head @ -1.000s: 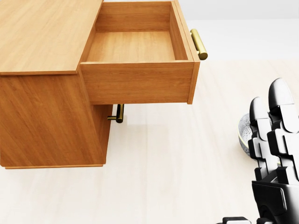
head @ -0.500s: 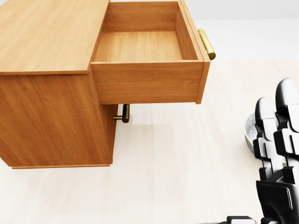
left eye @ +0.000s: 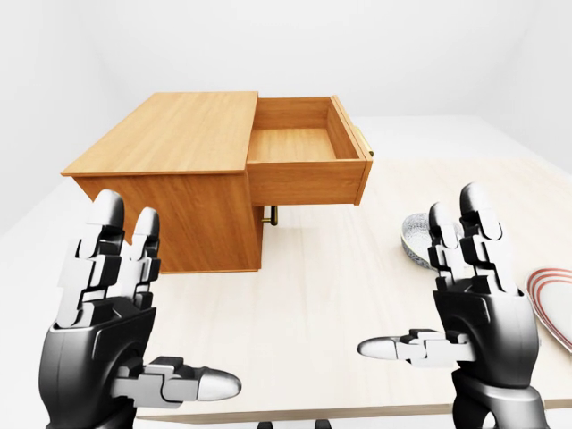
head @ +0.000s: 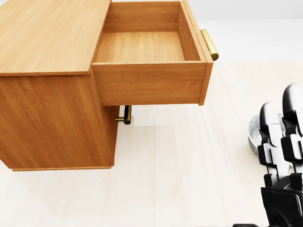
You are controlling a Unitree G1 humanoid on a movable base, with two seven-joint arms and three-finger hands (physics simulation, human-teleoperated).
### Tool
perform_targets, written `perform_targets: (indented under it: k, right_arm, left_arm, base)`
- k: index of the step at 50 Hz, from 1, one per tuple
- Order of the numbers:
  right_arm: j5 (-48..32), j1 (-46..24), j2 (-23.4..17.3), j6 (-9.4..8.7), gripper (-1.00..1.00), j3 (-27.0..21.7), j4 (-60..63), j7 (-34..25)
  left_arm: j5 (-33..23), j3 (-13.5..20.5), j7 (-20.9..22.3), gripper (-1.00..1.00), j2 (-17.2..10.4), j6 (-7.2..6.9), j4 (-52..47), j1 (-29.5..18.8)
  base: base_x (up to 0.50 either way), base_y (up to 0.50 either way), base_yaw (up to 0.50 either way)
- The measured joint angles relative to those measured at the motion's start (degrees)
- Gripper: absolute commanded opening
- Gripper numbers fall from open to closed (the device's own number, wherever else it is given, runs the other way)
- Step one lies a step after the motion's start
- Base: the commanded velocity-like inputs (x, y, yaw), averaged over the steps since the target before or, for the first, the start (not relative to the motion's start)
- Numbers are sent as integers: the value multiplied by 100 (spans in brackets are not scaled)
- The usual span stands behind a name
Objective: Put the ketchup in the top drawer of the cabinet.
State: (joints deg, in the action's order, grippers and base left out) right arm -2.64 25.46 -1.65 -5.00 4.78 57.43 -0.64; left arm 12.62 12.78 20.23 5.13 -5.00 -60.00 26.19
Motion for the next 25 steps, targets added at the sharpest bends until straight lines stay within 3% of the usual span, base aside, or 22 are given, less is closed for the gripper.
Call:
perform_targets:
  k: [6, 12, 14, 18, 25]
  right_arm:
    - [46, 197, -48, 0, 100, -127, 256, -138]
    - [245, 319, -232, 0, 100, -589, 257, -423]
    - [584, 400, -559, 0, 100, -865, 257, -338]
    - [1717, 709, -1658, 0, 100, -1592, 257, 219]
    - [3795, 1344, -3294, 0, 100, -3456, 257, 778]
  left_arm:
    - [50, 74, -13, 100, -19, 0, 0, -76]
    - [110, 171, -8, 100, -20, 0, 0, -150]
    - [119, 191, -4, 100, -17, 0, 0, -167]
    - [127, 212, 5, 100, -8, 0, 0, -178]
    - [140, 244, 10, 100, -2, 0, 0, -197]
  base:
    - [0, 0, 0]
    - [0, 0, 0]
    - [0, 0, 0]
    - [0, 0, 0]
    - [0, 0, 0]
